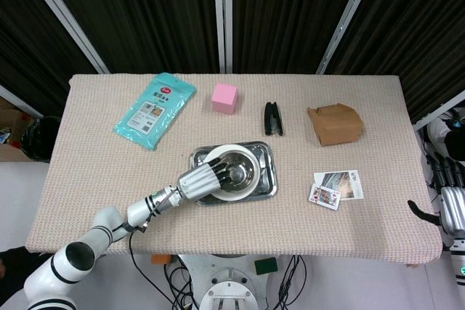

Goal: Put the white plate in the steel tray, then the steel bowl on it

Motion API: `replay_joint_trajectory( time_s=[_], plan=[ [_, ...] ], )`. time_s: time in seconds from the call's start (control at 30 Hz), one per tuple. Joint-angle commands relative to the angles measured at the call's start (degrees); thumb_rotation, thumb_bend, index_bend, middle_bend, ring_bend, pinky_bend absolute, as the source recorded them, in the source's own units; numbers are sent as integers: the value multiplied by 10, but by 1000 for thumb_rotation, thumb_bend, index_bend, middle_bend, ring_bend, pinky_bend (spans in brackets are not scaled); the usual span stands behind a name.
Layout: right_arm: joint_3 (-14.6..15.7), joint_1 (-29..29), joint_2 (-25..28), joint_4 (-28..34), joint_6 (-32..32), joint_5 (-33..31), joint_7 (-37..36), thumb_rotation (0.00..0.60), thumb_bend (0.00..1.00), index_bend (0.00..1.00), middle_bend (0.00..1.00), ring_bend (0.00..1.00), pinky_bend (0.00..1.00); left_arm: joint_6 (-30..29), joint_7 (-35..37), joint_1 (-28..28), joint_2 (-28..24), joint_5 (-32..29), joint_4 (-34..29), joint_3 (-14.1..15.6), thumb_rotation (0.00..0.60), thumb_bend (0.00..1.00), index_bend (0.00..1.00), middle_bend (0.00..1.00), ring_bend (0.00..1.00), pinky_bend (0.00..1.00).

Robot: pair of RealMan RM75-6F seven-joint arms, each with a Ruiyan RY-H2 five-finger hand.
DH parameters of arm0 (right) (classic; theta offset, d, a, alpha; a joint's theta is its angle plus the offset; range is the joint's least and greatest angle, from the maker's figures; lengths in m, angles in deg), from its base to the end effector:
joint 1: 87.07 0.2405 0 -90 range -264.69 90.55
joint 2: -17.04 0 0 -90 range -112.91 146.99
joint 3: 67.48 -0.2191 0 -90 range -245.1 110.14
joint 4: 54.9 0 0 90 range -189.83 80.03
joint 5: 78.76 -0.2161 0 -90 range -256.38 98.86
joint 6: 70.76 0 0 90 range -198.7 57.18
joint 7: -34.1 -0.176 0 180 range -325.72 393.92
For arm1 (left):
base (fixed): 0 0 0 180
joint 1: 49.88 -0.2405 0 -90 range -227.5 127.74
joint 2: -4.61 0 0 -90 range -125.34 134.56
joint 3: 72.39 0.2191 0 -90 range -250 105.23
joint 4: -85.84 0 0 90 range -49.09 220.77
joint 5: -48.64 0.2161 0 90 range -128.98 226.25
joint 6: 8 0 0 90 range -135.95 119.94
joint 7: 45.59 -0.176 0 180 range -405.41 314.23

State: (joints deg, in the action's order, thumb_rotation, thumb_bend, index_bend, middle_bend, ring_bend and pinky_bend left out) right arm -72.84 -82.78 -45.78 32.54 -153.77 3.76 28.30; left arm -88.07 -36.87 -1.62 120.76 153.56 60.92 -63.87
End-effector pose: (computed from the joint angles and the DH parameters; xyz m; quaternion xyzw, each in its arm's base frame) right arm -0.3092 -0.2183 0.1609 0.5665 -0.3984 0.3813 0.6123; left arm -0.0964 0.3248 -0.0967 -0.8415 -0.0192 -0.4629 0.2777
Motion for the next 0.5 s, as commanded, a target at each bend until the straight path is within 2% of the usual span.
replay_joint_trajectory(
  time_s=[0.03, 0.37, 0.5],
  plan=[
    [1, 0, -1, 0, 0, 1, 1, 600, 176, 0, 0, 0, 0, -5, -3, -3, -5, -6, -6, -5, 600, 150, 369, 388, 265, 319],
    [1, 1, 0, 5, 1, 3, 5, 600, 176, 0, 0, 0, 0, -38, -28, -18, -37, -13, -31, -13, 600, 151, 355, 381, 264, 318],
    [2, 2, -2, 4, 1, 5, 4, 600, 176, 0, 0, 0, 0, -71, -44, -52, -73, -28, -62, -20, 600, 150, 355, 377, 263, 314]
  ],
)
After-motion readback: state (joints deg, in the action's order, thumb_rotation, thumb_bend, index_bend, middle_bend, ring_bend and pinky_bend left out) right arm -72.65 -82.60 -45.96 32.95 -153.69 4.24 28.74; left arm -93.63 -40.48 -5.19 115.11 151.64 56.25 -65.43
